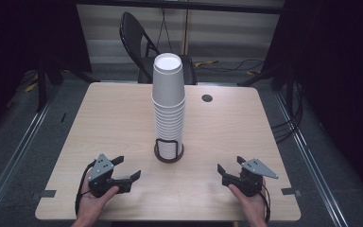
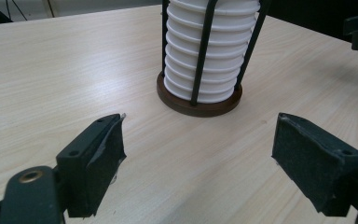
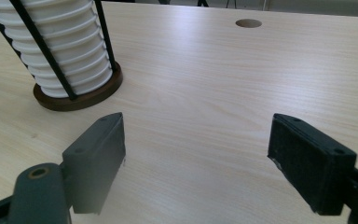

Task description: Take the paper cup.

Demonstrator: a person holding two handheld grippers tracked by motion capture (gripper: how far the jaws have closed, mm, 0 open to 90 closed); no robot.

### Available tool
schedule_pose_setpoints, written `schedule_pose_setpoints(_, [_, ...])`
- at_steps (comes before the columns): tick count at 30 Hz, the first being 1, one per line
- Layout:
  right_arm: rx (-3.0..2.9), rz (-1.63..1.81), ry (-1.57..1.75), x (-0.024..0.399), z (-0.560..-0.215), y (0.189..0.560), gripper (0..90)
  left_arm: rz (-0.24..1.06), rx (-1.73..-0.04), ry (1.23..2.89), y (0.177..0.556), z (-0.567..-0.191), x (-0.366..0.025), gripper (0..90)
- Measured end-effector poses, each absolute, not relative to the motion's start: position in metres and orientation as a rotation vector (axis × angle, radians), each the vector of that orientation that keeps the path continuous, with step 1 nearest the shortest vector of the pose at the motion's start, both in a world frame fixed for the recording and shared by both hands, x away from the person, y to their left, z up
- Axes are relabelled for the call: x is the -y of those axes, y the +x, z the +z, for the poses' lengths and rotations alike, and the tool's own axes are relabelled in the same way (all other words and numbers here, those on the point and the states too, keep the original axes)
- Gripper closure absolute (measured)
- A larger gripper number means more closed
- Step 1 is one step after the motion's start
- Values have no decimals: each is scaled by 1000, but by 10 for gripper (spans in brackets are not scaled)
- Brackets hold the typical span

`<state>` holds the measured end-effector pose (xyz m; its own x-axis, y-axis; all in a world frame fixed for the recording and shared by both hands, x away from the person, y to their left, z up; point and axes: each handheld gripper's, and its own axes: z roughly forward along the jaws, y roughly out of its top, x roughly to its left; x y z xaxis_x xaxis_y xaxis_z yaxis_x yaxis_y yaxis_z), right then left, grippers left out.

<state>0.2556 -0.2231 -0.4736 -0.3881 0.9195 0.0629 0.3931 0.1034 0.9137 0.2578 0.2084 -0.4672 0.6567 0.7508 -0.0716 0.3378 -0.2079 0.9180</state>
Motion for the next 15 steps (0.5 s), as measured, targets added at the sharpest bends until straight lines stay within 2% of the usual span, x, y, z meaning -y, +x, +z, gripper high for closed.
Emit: schedule_pose_setpoints(15, [-1858,1346,1255,223,-465,252,201,451,-854,1812,256,-468,-204,157])
